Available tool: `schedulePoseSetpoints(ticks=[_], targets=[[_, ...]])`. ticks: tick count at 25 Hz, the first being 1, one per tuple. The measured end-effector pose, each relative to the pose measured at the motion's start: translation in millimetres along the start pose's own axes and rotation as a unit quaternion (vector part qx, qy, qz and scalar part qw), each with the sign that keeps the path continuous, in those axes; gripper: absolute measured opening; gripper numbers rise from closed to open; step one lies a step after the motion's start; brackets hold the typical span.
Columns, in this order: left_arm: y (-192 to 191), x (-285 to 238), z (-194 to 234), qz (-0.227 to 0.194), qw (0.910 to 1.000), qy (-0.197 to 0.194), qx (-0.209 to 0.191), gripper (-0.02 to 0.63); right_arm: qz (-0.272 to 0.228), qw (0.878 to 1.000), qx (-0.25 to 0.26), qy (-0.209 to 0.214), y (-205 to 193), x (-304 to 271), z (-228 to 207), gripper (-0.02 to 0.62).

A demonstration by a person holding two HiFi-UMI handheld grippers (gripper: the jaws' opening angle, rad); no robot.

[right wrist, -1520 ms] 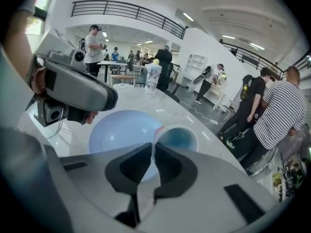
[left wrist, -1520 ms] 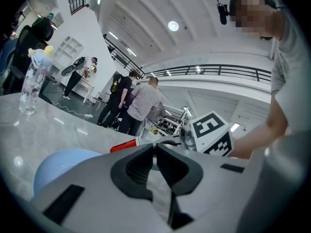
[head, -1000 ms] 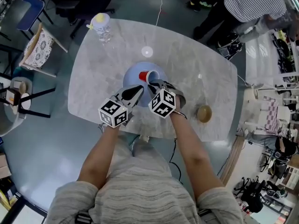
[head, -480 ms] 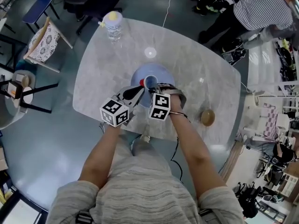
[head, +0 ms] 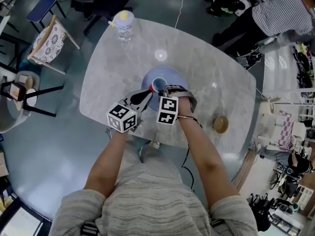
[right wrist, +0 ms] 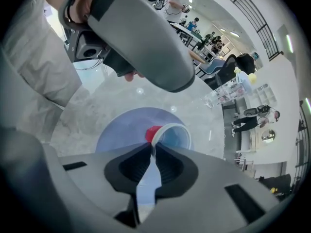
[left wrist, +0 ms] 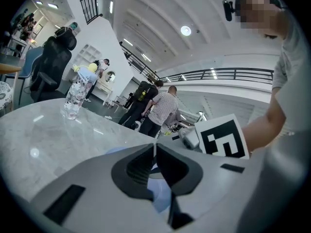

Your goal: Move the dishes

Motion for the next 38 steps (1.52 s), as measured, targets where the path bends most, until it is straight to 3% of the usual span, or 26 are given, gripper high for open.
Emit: schedulePoseSetpoints(ticks=[8, 14, 20, 32, 38], targets=[[0, 0, -3, 0.002, 1.0, -0.004, 0.0, 0.029, 0.008, 0.999, 0.039, -0.023, 6, 0, 8, 0.055], [-1, -1, -7, 0.003, 1.0, -0.005, -0.001, 0.029, -0.018, 0.999, -0.001, -0.031, 8, 5, 11, 0.075], [-2, 0, -9, 0.009, 0.9999, -0.006, -0.003, 0.029, -0.069, 0.993, -0.093, -0.036, 6, 14, 8, 0.098], [-11, 3, -12, 0.026, 0.9996, -0.008, -0.006, 0.029, -0.055, 0.996, -0.059, -0.048, 1, 2, 32, 0.127], [-11, 3, -14, 0.028, 0.9995, -0.01, -0.008, 0.029, -0.078, 0.991, -0.091, -0.057, -1, 8, 32, 0.144]])
Point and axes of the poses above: the fingertips, and each gripper's own axes: x backward along the fingers, z to its left, y out of its top, the point moved 10 cm from there along x, backward along the fingers, and after that the axes turned 14 degrees about -z, right-handed, at the moved point
